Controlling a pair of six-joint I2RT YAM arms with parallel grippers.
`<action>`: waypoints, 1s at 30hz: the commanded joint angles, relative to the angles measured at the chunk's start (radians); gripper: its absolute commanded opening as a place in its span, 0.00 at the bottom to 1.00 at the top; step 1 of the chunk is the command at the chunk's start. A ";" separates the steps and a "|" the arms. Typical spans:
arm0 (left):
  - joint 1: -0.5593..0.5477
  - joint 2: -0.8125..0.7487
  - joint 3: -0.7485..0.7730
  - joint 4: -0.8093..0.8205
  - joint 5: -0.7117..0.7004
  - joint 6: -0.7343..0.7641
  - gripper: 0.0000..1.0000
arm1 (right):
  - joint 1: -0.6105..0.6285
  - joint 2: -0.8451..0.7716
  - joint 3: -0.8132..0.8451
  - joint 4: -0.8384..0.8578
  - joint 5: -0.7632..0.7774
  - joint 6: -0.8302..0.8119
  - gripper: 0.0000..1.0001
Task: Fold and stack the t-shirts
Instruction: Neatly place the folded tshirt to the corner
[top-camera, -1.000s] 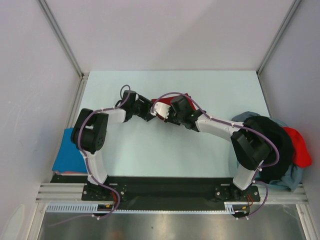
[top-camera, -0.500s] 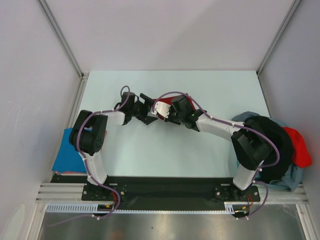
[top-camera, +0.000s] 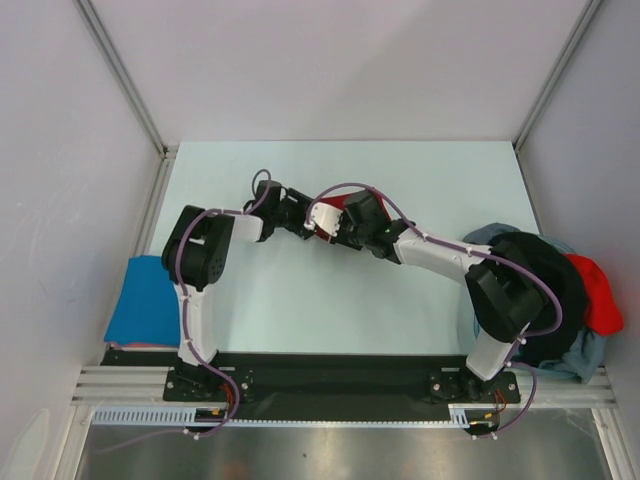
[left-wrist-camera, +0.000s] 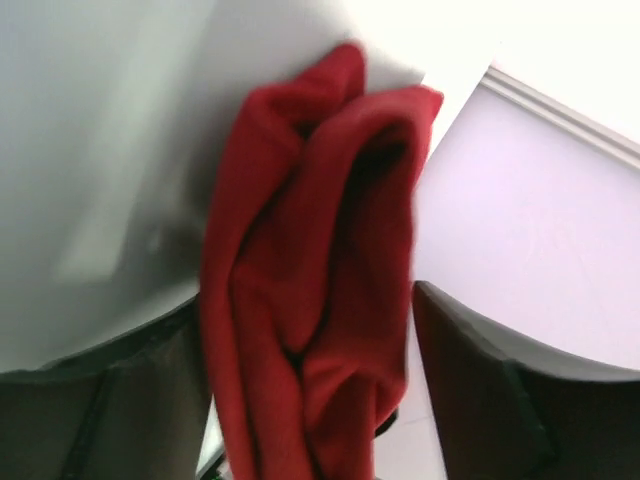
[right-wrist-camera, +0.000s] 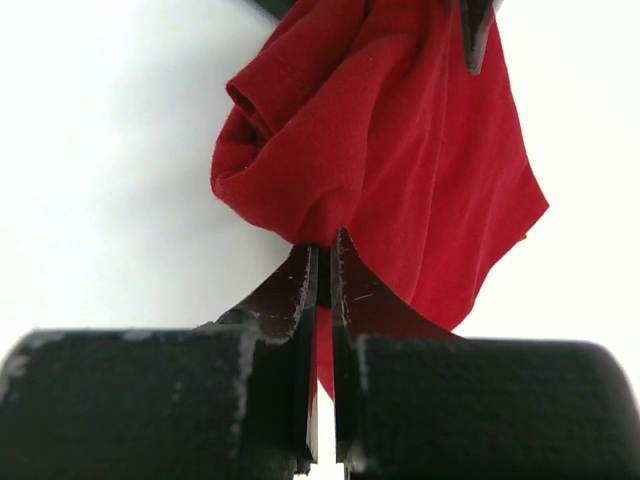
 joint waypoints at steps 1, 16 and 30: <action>-0.002 0.017 0.042 0.050 -0.010 -0.016 0.66 | 0.009 -0.072 -0.010 0.036 -0.021 0.019 0.00; 0.060 -0.181 0.032 -0.043 -0.082 0.326 0.00 | 0.124 -0.200 -0.166 -0.044 0.073 0.284 0.49; 0.086 -0.574 0.104 -0.675 -0.498 0.684 0.00 | 0.081 -0.539 -0.294 -0.056 0.073 0.402 0.65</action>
